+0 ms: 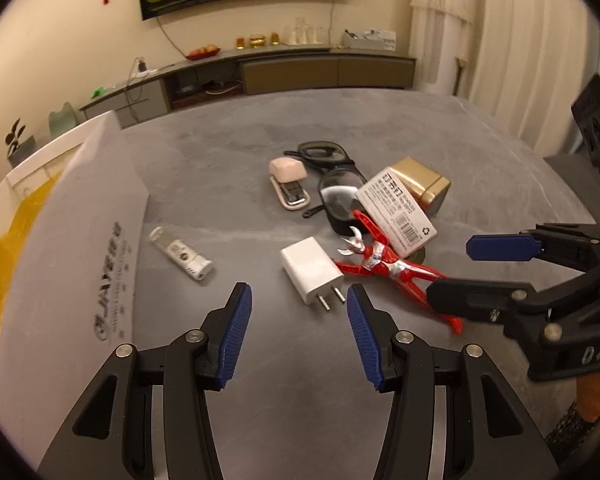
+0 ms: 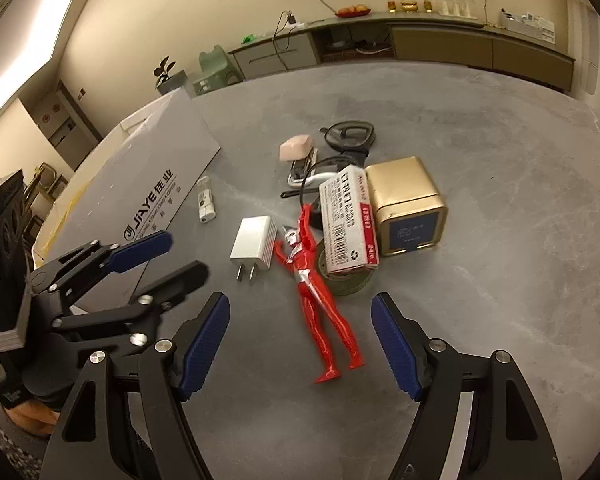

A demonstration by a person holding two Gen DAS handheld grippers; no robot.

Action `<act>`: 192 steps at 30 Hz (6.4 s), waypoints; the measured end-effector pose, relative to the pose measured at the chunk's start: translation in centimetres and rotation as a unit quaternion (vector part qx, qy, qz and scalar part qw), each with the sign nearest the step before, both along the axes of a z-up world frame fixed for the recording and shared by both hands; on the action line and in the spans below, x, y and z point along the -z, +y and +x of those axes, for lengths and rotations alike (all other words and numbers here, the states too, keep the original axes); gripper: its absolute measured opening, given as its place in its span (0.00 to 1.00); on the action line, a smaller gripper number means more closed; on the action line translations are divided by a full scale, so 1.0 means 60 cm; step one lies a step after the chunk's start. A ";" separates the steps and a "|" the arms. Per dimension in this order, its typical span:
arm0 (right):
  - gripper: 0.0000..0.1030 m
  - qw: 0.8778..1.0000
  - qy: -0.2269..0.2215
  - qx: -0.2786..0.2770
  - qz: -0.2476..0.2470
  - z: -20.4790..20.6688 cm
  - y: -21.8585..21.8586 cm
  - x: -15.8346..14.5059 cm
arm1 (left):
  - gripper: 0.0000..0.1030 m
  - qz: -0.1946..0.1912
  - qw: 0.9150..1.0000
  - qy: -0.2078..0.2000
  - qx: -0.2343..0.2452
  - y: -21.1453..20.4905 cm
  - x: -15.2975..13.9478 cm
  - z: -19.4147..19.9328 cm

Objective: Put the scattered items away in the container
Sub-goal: 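Grasp the white charger with the left gripper while the right grasps the red toy figure, then carry the charger and red figure with both grippers over the white box, then open both grippers to drop the charger and red figure into the box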

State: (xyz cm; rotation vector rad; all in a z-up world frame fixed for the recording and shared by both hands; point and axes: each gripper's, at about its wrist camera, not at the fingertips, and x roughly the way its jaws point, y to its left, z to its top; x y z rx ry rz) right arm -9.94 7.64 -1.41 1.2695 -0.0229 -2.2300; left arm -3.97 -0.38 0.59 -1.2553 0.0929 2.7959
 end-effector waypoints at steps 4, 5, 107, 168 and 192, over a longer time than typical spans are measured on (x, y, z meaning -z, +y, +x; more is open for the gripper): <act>0.72 1.000 -0.006 0.001 0.008 -0.010 -0.004 0.009 | 0.51 0.030 0.999 -0.017 -0.005 -0.006 0.003 -0.029; 0.72 1.000 -0.010 0.004 0.009 -0.014 -0.002 0.014 | 0.51 0.044 0.999 -0.026 -0.006 -0.009 0.004 -0.040; 0.14 0.991 0.111 -0.036 -0.060 0.065 -0.126 -0.144 | 0.31 0.130 0.978 0.147 -0.074 -0.174 -0.166 0.114; 0.14 0.982 0.106 -0.118 -0.103 0.058 -0.405 -0.194 | 0.31 0.224 0.936 0.144 -0.229 -0.422 -0.123 0.185; 0.48 0.980 0.041 -0.125 -0.152 0.036 -0.385 -0.169 | 0.34 0.201 0.937 0.144 -0.248 -0.414 -0.118 0.163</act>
